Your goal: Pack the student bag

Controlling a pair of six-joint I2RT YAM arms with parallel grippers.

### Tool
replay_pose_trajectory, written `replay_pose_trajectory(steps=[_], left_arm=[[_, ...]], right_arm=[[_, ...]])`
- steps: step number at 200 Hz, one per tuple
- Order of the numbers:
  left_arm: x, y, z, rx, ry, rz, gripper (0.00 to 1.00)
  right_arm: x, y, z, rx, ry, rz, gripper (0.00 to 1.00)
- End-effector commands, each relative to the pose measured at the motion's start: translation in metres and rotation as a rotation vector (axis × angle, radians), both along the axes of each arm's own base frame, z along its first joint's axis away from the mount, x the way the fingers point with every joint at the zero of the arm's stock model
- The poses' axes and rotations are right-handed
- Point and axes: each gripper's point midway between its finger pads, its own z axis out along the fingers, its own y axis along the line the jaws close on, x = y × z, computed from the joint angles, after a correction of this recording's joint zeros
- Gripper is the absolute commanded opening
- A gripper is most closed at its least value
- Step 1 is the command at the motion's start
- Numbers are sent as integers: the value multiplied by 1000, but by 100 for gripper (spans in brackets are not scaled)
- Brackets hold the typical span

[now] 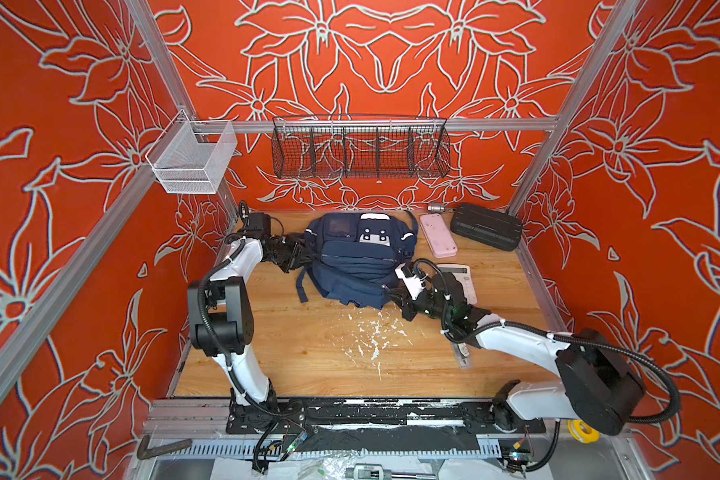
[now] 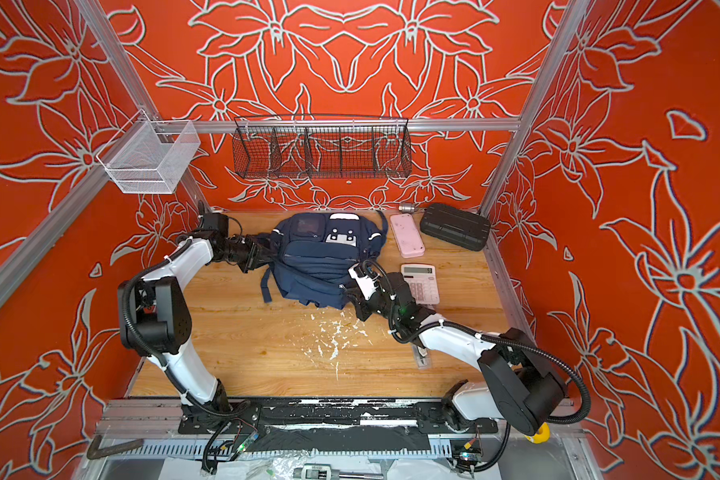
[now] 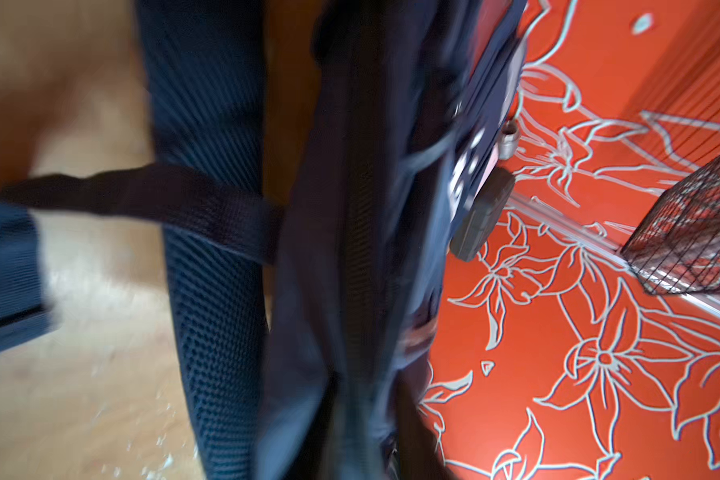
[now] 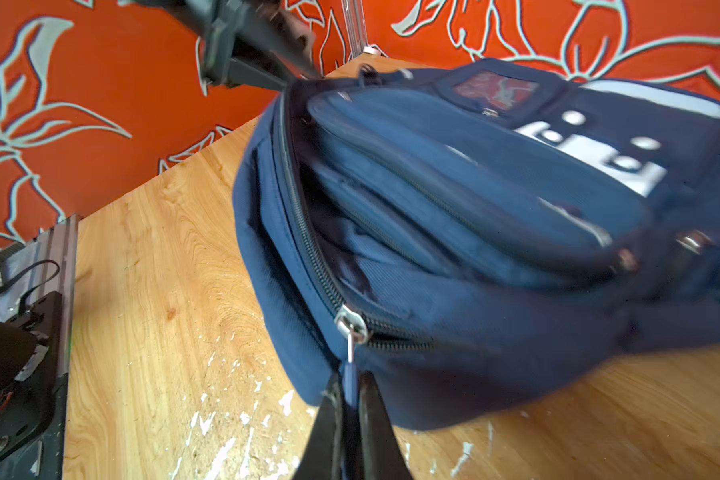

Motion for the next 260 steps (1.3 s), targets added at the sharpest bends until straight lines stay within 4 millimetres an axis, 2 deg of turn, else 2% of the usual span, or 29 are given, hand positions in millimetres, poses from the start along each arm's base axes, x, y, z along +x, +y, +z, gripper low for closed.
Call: replay_pose_trajectory(steps=[1, 14, 32, 44, 63, 83, 108, 130, 147, 165, 178, 179, 182, 183, 190, 198, 212, 227, 260], left_arm=[[3, 2, 23, 33, -59, 38, 66], [-18, -9, 27, 46, -38, 85, 75], [-52, -39, 30, 35, 1, 169, 84], [-74, -57, 27, 64, 39, 233, 96], [-104, -85, 21, 58, 101, 303, 96], [-123, -113, 13, 27, 134, 378, 93], [-118, -133, 0, 5, 158, 444, 90], [-103, -145, -20, -5, 211, 482, 80], [-85, -157, -23, -65, 177, 542, 71], [-78, -167, -27, -9, 199, 495, 65], [-77, -175, -36, 10, 215, 449, 50], [-77, -175, -37, 9, 218, 446, 45], [-78, -177, -40, 6, 229, 440, 41], [-78, -177, -41, 4, 231, 439, 35], [-80, -179, -47, -8, 243, 431, 21], [-83, -178, -52, -14, 250, 419, 0], [-94, -170, -56, 14, 275, 386, 0], [-103, -152, -52, 42, 268, 395, 0], [-118, -109, -24, 52, 192, 466, 0]], right_arm=[[15, 8, 26, 62, -88, -84, 0], [18, 16, 25, 53, -85, -74, 0], [21, 25, 21, 49, -72, -61, 0], [24, 28, 17, 52, -59, -68, 0], [24, 29, 16, 59, -58, -72, 0], [22, 29, 16, 59, -58, -67, 0], [18, 29, 16, 60, -59, -57, 0], [11, 31, 16, 53, -67, -41, 0], [6, 36, 12, 35, -67, -24, 0], [3, 37, 11, 35, -69, -22, 0], [4, 36, 13, 33, -78, -29, 0], [4, 36, 14, 34, -81, -29, 0], [4, 36, 14, 31, -84, -29, 0], [4, 36, 15, 31, -85, -29, 0], [7, 34, 14, 20, -84, -44, 0], [10, 31, 12, -2, -77, -67, 0], [17, 22, 8, -25, -62, -100, 0], [29, 3, 1, -33, -29, -169, 0], [62, -53, -10, 29, 53, -338, 0]])
